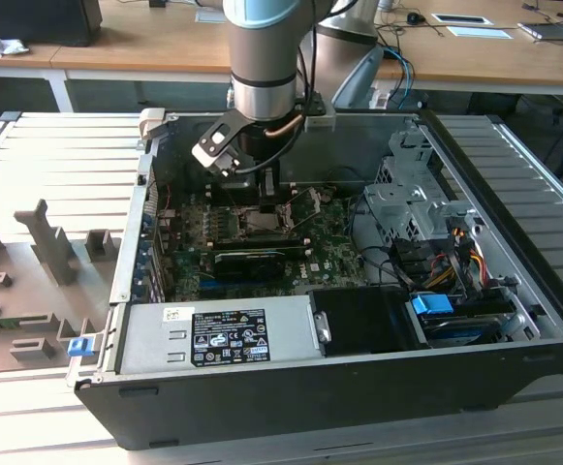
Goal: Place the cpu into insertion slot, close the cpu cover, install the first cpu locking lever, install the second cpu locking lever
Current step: 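Close the cpu cover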
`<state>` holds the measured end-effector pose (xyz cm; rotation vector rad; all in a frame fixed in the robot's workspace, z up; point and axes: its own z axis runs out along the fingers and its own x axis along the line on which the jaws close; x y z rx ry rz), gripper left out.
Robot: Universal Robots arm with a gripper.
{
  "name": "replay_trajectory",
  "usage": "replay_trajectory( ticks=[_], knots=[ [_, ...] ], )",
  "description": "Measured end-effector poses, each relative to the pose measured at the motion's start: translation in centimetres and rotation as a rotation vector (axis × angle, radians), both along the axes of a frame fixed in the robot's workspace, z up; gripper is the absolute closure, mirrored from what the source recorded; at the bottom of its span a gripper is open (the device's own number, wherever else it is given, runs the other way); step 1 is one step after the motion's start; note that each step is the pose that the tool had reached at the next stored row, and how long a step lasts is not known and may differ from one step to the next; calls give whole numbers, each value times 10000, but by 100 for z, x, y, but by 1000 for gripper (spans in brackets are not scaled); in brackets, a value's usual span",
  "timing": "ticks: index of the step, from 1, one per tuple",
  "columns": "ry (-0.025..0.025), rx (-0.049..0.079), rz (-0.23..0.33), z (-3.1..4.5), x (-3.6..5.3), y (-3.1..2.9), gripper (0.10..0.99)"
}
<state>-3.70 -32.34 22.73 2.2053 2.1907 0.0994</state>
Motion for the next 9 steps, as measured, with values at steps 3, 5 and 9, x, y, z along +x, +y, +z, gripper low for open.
replay_trajectory(
  ticks=[3, 5, 9],
  knots=[
    [2, 13, -2, 33, 2, 0, 980],
    [0, 15, 0, 124, 2, 3, 980],
    [-2, 2, -3, 253, 1, 9, 980]
  ],
)
